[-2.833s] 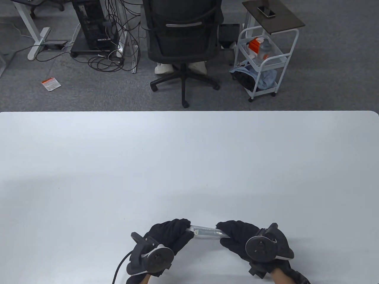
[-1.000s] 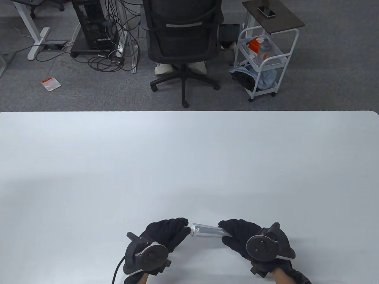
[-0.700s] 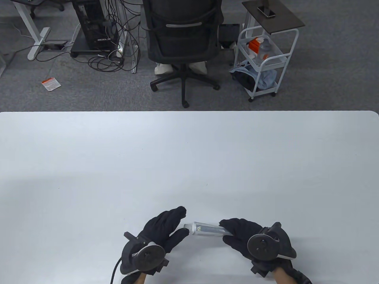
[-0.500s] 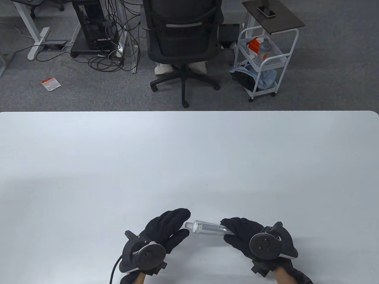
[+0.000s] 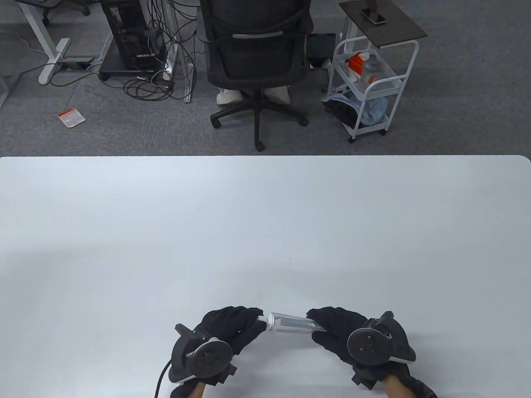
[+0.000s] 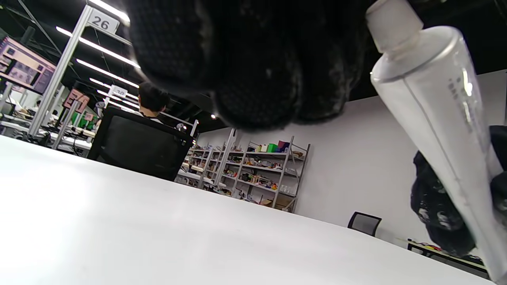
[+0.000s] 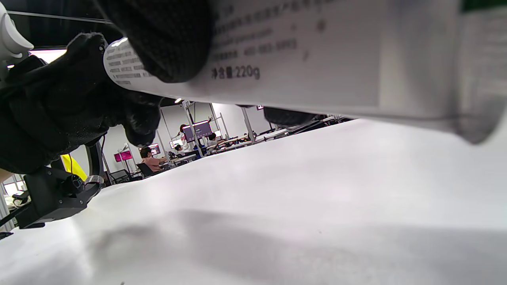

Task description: Unscrew tube cap from toothpaste tube

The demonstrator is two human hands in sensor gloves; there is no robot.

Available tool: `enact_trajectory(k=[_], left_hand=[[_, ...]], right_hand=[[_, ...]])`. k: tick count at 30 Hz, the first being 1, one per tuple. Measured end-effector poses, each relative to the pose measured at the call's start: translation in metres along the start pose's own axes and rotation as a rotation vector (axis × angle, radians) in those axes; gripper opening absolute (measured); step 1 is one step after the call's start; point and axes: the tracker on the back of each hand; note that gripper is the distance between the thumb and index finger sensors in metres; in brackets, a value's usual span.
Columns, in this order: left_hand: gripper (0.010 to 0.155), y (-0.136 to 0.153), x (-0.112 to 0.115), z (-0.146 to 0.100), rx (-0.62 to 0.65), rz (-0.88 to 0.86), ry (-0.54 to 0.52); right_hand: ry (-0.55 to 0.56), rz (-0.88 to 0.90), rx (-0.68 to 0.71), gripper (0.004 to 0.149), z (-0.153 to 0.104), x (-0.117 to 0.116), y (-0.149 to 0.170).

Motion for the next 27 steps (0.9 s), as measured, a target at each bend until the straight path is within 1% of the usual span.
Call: enact_trajectory(k=[3, 5, 8, 11, 15, 18, 21, 25, 26, 27], left_hand=[[0.065, 0.0013, -0.0020, -0.0009, 0.012, -0.009, -0.002], [0.066, 0.0015, -0.0036, -0.0011, 0.025, -0.020, 0.005], [0.061, -0.0001, -0.0039, -0.0008, 0.040, -0.029, 0.030], [0.050, -0.0026, -0.0024, -0.0006, 0.041, 0.007, 0.026], [0.048, -0.0033, -0.0022, -0.0003, 0.030, 0.005, 0.024], [0.048, -0.0032, -0.0018, -0.0006, 0.004, -0.013, -0.008], [0.050, -0.0027, -0.0017, -0.0006, -0.012, -0.010, -0.018], [0.059, -0.0010, -0.0031, -0.0012, -0.021, -0.015, -0.041], [0.060, 0.0002, -0.0046, -0.0013, -0.008, -0.021, -0.031], [0.059, 0.0007, -0.0058, -0.0007, 0.018, -0.032, -0.001]], right_hand=[[0.003, 0.000, -0.008, 0.052, 0.0000, 0.0007, 0.0011], [0.003, 0.003, -0.012, 0.052, 0.0003, 0.0010, 0.0019], [0.002, 0.005, -0.015, 0.053, 0.0005, 0.0014, 0.0025], [0.001, 0.006, -0.012, 0.053, 0.0005, 0.0014, 0.0023], [-0.006, -0.009, -0.007, 0.053, 0.0004, 0.0004, 0.0007], [-0.012, -0.017, 0.002, 0.052, -0.0001, 0.0002, -0.0014], [-0.017, -0.021, 0.004, 0.052, 0.0002, -0.0002, -0.0016], [-0.015, -0.023, -0.003, 0.052, 0.0005, 0.0001, -0.0010], [-0.011, -0.026, -0.011, 0.052, 0.0005, 0.0012, 0.0003], [-0.006, -0.023, -0.018, 0.052, 0.0005, 0.0024, 0.0018]])
Point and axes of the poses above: the tracker on the back of each hand, its own y axis roughly to the little-finger side, its own z axis roughly from the wrist to the fingertips, x = y × z, and after that the axes turned 15 degrees about -x, right-handed
